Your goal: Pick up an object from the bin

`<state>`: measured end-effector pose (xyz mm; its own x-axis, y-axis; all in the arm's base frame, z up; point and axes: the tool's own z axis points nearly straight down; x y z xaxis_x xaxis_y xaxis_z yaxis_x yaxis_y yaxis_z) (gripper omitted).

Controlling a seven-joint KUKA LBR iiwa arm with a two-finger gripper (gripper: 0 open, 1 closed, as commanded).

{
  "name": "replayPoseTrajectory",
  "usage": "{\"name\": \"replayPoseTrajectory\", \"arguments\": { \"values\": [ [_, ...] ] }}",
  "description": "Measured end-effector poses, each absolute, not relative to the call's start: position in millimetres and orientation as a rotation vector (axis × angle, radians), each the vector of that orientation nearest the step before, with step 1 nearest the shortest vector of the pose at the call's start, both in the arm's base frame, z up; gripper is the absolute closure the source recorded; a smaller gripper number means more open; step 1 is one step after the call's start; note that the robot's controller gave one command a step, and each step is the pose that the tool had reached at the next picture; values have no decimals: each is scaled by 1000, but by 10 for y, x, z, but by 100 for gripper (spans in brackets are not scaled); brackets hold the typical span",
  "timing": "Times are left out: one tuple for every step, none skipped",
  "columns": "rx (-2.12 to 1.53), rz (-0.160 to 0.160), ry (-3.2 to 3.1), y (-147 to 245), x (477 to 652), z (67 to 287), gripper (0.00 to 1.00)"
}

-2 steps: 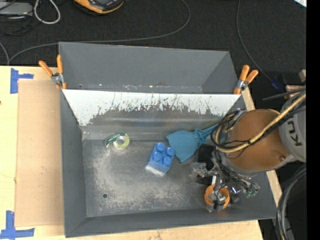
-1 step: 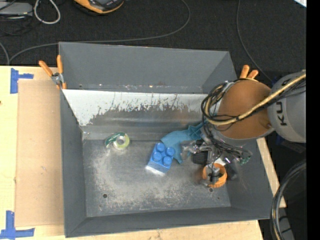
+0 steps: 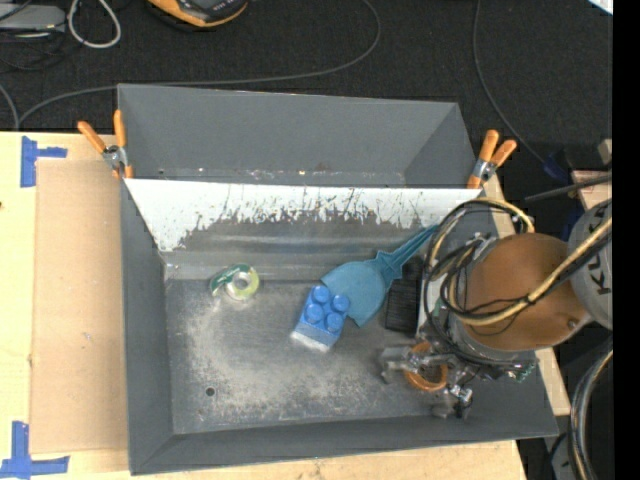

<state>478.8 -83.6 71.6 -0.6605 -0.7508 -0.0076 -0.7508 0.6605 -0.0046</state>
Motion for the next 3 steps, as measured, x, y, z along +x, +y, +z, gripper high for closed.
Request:
{"name": "replayPoseTrajectory", "arguments": {
  "values": [
    [-1170, 16, 2908, -1084, 6095, 691, 100],
    [-1168, 17, 2908, -1085, 6094, 693, 100],
    [-1165, 21, 2912, -1078, 6085, 778, 100]
  ]
}}
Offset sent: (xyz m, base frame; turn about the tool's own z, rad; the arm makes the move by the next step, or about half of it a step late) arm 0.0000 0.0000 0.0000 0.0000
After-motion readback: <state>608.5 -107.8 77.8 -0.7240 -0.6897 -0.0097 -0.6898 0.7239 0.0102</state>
